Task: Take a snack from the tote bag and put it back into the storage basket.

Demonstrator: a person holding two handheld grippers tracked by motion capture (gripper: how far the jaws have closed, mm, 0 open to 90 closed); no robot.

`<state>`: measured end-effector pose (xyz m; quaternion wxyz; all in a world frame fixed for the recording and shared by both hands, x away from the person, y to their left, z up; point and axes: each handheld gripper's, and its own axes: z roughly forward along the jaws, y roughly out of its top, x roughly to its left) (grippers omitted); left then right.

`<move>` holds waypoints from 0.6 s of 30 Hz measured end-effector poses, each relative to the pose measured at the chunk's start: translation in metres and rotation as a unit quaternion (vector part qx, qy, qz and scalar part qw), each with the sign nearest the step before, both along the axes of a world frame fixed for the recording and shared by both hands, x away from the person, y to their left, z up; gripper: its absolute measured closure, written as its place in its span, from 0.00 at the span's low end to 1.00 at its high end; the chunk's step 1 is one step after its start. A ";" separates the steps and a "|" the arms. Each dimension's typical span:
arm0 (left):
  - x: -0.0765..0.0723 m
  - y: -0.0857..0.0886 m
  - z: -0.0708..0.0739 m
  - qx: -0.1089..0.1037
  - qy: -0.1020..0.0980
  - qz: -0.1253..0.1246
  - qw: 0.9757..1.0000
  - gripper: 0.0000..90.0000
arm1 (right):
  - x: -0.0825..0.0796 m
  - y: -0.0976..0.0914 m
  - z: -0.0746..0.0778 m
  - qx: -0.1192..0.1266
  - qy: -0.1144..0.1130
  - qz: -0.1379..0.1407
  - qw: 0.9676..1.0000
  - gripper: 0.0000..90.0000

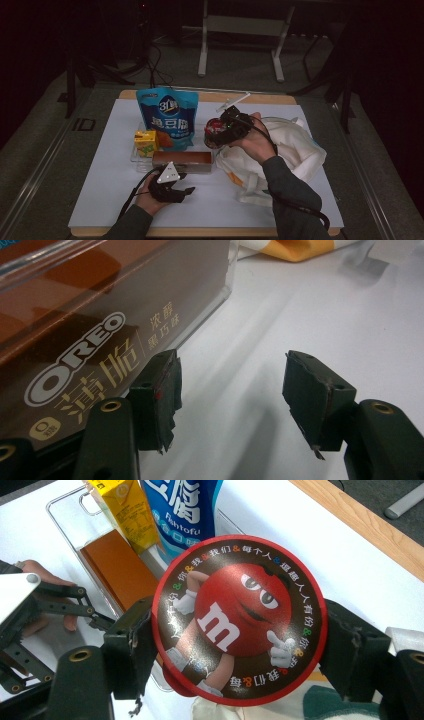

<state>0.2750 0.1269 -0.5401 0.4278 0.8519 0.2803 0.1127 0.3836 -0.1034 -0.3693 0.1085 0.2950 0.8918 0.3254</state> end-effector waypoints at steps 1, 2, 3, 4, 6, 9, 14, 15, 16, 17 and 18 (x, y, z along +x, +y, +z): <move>0.000 0.000 0.000 0.000 0.000 0.000 1.000 0.44 | 0.001 0.001 0.000 0.002 0.001 0.000 1.000 0.28; 0.000 0.000 0.000 0.000 0.000 0.000 1.000 0.44 | 0.001 0.002 -0.001 0.003 0.000 -0.001 1.000 0.28; 0.000 0.000 0.000 0.001 0.000 0.000 1.000 0.44 | 0.001 0.002 -0.001 0.002 0.000 0.000 1.000 0.28; 0.000 0.000 0.000 0.001 0.000 0.000 1.000 0.44 | 0.002 0.003 -0.001 0.002 -0.001 0.002 1.000 0.28; 0.000 0.000 0.000 0.001 0.000 0.000 1.000 0.44 | 0.002 0.004 -0.002 0.002 0.000 0.002 1.000 0.28; 0.000 0.000 0.000 0.002 -0.001 0.000 1.000 0.44 | 0.003 0.007 -0.002 0.004 0.000 0.002 1.000 0.28; 0.000 0.000 0.000 0.001 -0.001 0.000 1.000 0.44 | 0.004 0.011 -0.003 0.007 -0.001 0.005 1.000 0.28; 0.000 0.000 0.000 0.002 -0.001 0.000 1.000 0.44 | 0.004 0.012 -0.003 0.007 0.000 0.004 1.000 0.28; 0.000 0.000 0.000 0.002 -0.001 0.000 1.000 0.44 | 0.005 0.013 -0.003 0.007 0.001 0.006 1.000 0.28; 0.000 0.000 0.000 0.002 -0.001 0.000 1.000 0.44 | 0.005 0.014 -0.004 0.008 0.002 0.007 1.000 0.28; 0.000 0.000 0.000 0.002 -0.001 0.000 1.000 0.44 | 0.005 0.015 -0.004 0.008 0.001 0.007 1.000 0.28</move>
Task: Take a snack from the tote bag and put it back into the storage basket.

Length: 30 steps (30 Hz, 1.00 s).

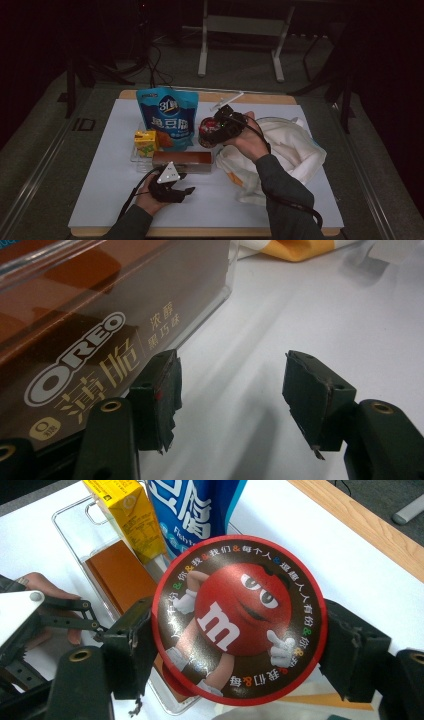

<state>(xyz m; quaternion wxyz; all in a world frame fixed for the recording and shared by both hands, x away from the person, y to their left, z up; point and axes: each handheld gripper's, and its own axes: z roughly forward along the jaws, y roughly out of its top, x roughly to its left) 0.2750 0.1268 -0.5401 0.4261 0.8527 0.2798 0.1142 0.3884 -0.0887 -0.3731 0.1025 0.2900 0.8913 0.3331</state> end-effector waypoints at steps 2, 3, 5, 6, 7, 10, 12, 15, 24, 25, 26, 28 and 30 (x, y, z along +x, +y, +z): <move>0.000 0.000 0.000 0.000 0.000 0.000 1.000 0.44 | 0.001 0.001 0.000 -0.001 0.000 0.002 1.000 0.28; 0.000 0.000 0.000 0.000 0.000 0.000 1.000 0.44 | 0.001 0.002 -0.001 0.000 0.000 0.001 1.000 0.28; 0.000 0.000 0.000 0.000 0.000 0.000 1.000 0.45 | 0.002 0.003 -0.001 0.000 0.002 0.000 1.000 0.28; 0.000 0.000 0.000 0.000 0.000 0.000 1.000 0.44 | 0.003 0.003 -0.002 0.001 0.001 0.000 1.000 0.28; 0.000 0.000 0.000 -0.002 0.001 0.000 1.000 0.44 | 0.004 0.003 -0.002 0.000 0.001 -0.001 1.000 0.28; 0.000 0.000 0.000 0.000 0.001 0.000 1.000 0.44 | 0.006 0.004 -0.005 0.002 0.004 -0.003 1.000 0.28; 0.000 0.000 0.000 -0.001 0.001 0.000 1.000 0.44 | 0.007 0.005 -0.006 0.000 0.006 -0.003 1.000 0.28; 0.000 0.000 0.000 -0.002 0.001 0.001 1.000 0.45 | 0.009 0.006 -0.009 0.004 0.009 -0.005 1.000 0.28; 0.000 0.000 0.000 -0.002 0.000 0.001 1.000 0.44 | 0.011 0.016 -0.017 0.003 0.015 0.001 1.000 0.28; 0.000 0.000 0.000 -0.002 0.000 0.001 1.000 0.44 | 0.012 0.017 -0.017 0.003 0.016 0.001 1.000 0.28; 0.000 0.000 0.000 -0.002 0.000 0.000 1.000 0.44 | 0.012 0.018 -0.018 0.002 0.017 0.000 1.000 0.28; 0.000 0.000 0.000 -0.002 0.000 0.000 1.000 0.45 | 0.012 0.019 -0.019 0.002 0.017 0.000 1.000 0.28; 0.000 0.000 0.000 -0.002 0.000 0.001 1.000 0.44 | 0.013 0.020 -0.019 0.002 0.016 0.000 1.000 0.28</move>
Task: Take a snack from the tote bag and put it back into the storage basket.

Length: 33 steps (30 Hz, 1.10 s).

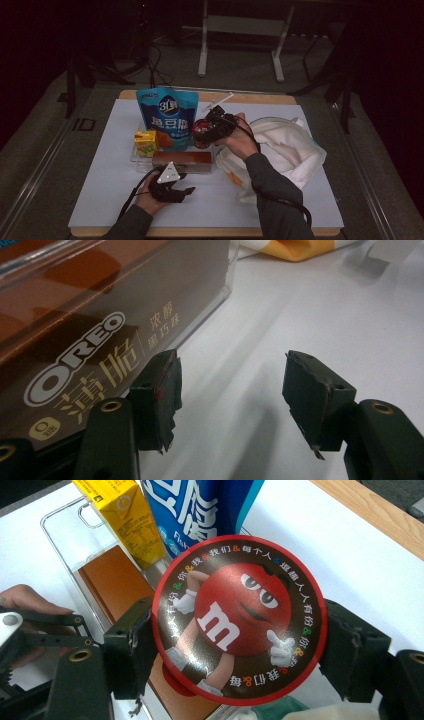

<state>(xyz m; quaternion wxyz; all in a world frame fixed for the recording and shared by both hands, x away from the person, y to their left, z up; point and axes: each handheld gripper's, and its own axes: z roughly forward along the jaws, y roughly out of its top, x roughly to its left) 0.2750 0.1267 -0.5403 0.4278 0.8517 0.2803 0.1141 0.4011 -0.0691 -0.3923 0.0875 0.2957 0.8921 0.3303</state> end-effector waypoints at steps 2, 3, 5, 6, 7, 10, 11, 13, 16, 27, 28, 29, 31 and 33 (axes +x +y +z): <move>0.000 0.000 0.000 0.000 0.000 0.000 1.000 0.44 | 0.000 0.001 -0.001 0.001 0.001 0.000 1.000 0.28; 0.000 0.000 0.000 0.000 0.001 0.000 1.000 0.45 | 0.000 0.001 -0.001 0.000 0.002 -0.002 1.000 0.28; 0.000 0.000 0.000 0.000 0.000 0.000 1.000 0.44 | 0.001 0.002 -0.003 0.000 0.003 -0.002 1.000 0.28; 0.000 0.000 0.000 0.001 0.000 0.000 1.000 0.44 | 0.001 0.003 -0.004 -0.001 0.003 -0.001 1.000 0.28; 0.000 0.000 0.000 0.000 0.000 0.000 1.000 0.44 | 0.002 0.003 -0.005 -0.003 0.003 -0.001 1.000 0.28; 0.000 0.000 0.000 0.002 0.000 -0.001 1.000 0.44 | 0.003 0.004 -0.007 -0.006 0.005 -0.003 1.000 0.28; 0.000 0.000 0.000 0.000 0.000 0.000 1.000 0.44 | 0.004 0.004 -0.009 -0.005 0.005 -0.004 1.000 0.28; 0.000 0.000 0.000 0.000 0.000 0.000 1.000 0.44 | 0.005 0.004 -0.010 -0.004 0.008 -0.007 1.000 0.28; 0.000 0.000 0.000 0.001 -0.001 0.000 1.000 0.44 | 0.006 0.004 -0.013 -0.003 0.010 -0.008 1.000 0.28; 0.000 0.000 0.000 0.000 0.000 -0.001 1.000 0.44 | 0.010 0.006 -0.024 -0.009 0.012 -0.013 1.000 0.28; 0.000 0.000 0.000 0.000 0.000 -0.001 1.000 0.44 | 0.010 0.006 -0.025 -0.009 0.012 -0.014 1.000 0.28; 0.000 0.000 0.000 0.000 0.000 -0.001 1.000 0.45 | 0.011 0.006 -0.026 -0.009 0.011 -0.016 1.000 0.28; 0.000 0.000 0.000 0.000 0.000 0.000 1.000 0.44 | 0.011 0.006 -0.028 -0.012 0.011 -0.020 1.000 0.28; 0.000 0.000 0.000 0.000 -0.001 0.000 1.000 0.44 | 0.012 0.007 -0.029 -0.022 0.007 -0.021 1.000 0.28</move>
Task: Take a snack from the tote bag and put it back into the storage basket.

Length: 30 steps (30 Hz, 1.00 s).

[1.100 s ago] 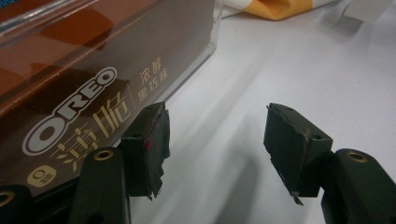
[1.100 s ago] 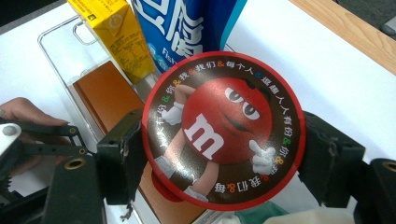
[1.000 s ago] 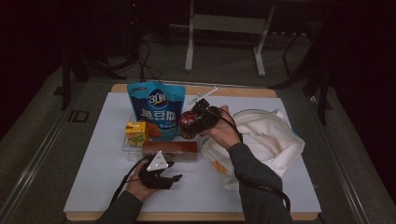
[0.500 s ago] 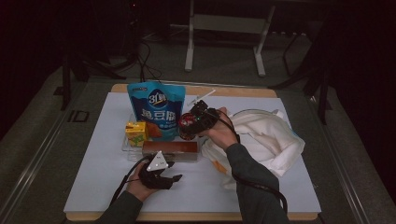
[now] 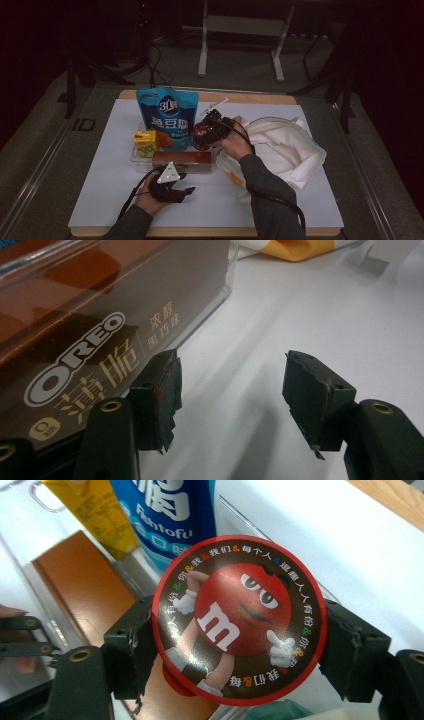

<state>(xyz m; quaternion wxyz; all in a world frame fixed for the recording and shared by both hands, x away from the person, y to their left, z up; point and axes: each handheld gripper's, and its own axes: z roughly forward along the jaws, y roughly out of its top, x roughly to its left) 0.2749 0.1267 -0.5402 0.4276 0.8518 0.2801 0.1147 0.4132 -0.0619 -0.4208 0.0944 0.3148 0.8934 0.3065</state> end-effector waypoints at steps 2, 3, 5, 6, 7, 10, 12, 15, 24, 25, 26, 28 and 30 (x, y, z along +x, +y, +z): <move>0.000 0.000 0.000 0.000 0.000 0.000 1.000 0.44 | 0.000 0.001 -0.001 -0.004 -0.005 -0.001 1.000 0.28; 0.000 0.000 0.000 0.000 0.000 0.000 1.000 0.44 | 0.000 0.001 -0.001 -0.003 -0.004 -0.002 1.000 0.28; 0.000 0.000 0.000 0.003 -0.001 -0.001 1.000 0.44 | 0.000 0.001 -0.002 -0.004 -0.003 -0.003 1.000 0.28; 0.000 0.000 0.000 0.003 -0.001 -0.001 1.000 0.44 | 0.000 0.001 -0.003 -0.003 -0.004 -0.005 1.000 0.28; 0.000 0.000 0.000 0.002 -0.001 -0.001 1.000 0.44 | 0.000 0.001 -0.004 -0.001 -0.002 -0.008 1.000 0.28; 0.000 0.000 0.000 0.002 -0.001 -0.002 1.000 0.44 | -0.001 0.002 -0.009 -0.007 -0.002 -0.007 1.000 0.28; 0.000 0.000 0.000 0.002 -0.001 -0.002 1.000 0.44 | -0.001 0.003 -0.011 -0.013 -0.005 -0.006 1.000 0.28; 0.000 0.000 0.000 0.000 0.000 -0.001 1.000 0.44 | -0.001 0.006 -0.016 -0.016 0.003 -0.008 1.000 0.28; 0.000 0.000 0.000 0.002 0.000 -0.002 1.000 0.44 | -0.003 0.009 -0.019 -0.020 0.009 -0.016 1.000 0.28; 0.000 0.000 0.000 0.002 0.000 -0.002 1.000 0.44 | -0.003 0.009 -0.019 -0.021 0.009 -0.017 1.000 0.28; 0.000 0.000 0.000 0.002 0.000 -0.002 1.000 0.44 | -0.003 0.009 -0.020 -0.021 0.011 -0.017 1.000 0.28; 0.000 0.000 0.000 0.002 0.000 -0.002 1.000 0.44 | -0.003 0.009 -0.020 -0.023 0.011 -0.018 1.000 0.28; 0.000 0.000 0.000 0.002 0.000 -0.002 1.000 0.44 | -0.003 0.009 -0.022 -0.025 0.013 -0.020 0.999 0.28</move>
